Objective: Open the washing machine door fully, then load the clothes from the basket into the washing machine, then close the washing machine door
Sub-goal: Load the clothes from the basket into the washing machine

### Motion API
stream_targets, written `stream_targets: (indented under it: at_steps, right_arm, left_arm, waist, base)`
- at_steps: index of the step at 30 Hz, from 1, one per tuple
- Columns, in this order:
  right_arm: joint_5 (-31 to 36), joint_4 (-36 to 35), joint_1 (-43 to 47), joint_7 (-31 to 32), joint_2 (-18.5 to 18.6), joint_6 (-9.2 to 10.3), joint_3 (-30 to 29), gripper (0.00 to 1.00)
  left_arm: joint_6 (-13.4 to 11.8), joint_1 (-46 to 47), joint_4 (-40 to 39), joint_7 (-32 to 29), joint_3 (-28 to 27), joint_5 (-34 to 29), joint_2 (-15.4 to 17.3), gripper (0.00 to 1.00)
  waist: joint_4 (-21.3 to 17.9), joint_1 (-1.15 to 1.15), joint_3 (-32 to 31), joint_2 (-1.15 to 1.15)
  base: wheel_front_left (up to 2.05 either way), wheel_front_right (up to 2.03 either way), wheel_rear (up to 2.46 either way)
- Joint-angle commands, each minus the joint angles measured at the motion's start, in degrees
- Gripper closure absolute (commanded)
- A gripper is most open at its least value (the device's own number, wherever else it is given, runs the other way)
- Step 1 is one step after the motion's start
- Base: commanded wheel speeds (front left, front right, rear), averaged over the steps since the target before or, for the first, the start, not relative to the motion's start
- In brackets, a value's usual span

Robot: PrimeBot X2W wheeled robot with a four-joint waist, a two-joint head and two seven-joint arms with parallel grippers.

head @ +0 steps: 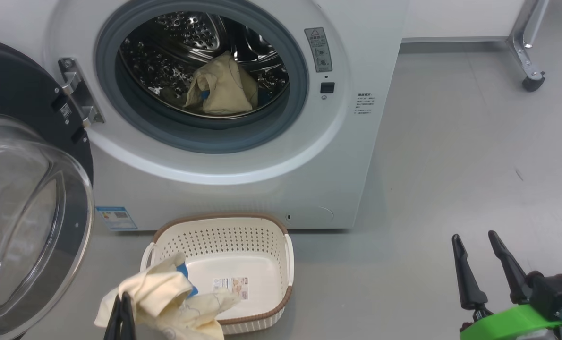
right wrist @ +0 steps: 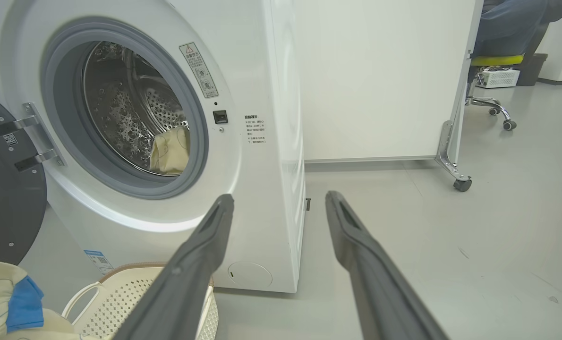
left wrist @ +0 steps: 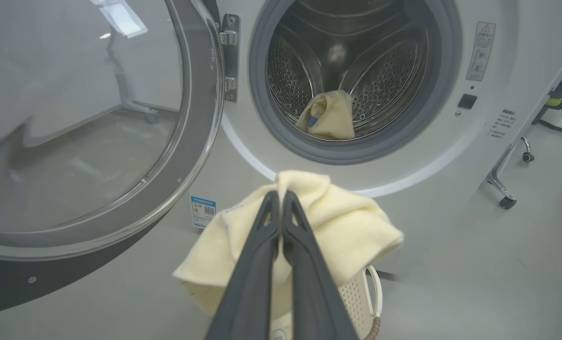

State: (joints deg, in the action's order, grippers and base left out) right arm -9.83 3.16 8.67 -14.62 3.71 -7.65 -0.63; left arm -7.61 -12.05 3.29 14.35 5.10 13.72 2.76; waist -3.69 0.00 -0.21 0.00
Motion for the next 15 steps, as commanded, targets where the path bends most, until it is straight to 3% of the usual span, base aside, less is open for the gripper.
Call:
stream_targets:
  at_steps: [1,7,15]
  right_arm:
    - [0.5,-1.9,-1.3,-0.4,1.3,0.16,1.3,0.00]
    - [0.2,-2.1,-1.9,-0.4,1.1,0.16,2.1,0.00]
    - [-0.7,-2.4,-6.5,-0.4,0.3,0.16,3.6,0.00]
  left_arm:
    - [0.2,1.8,-2.4,0.6,-1.8,-0.1,0.1,1.00]
    - [1.6,5.8,-2.0,0.6,-1.3,-1.5,0.1,1.00]
    - [4.2,18.0,0.4,0.6,-0.5,-4.4,0.6,1.00]
  waist:
    - [-0.2,0.00,0.2,0.00]
    - [-0.8,0.00,2.5,0.00]
    - [-2.9,0.00,10.2,0.00]
  base:
    - [0.00,0.00,0.00]
    - [0.00,0.00,0.00]
    - [0.00,0.00,0.00]
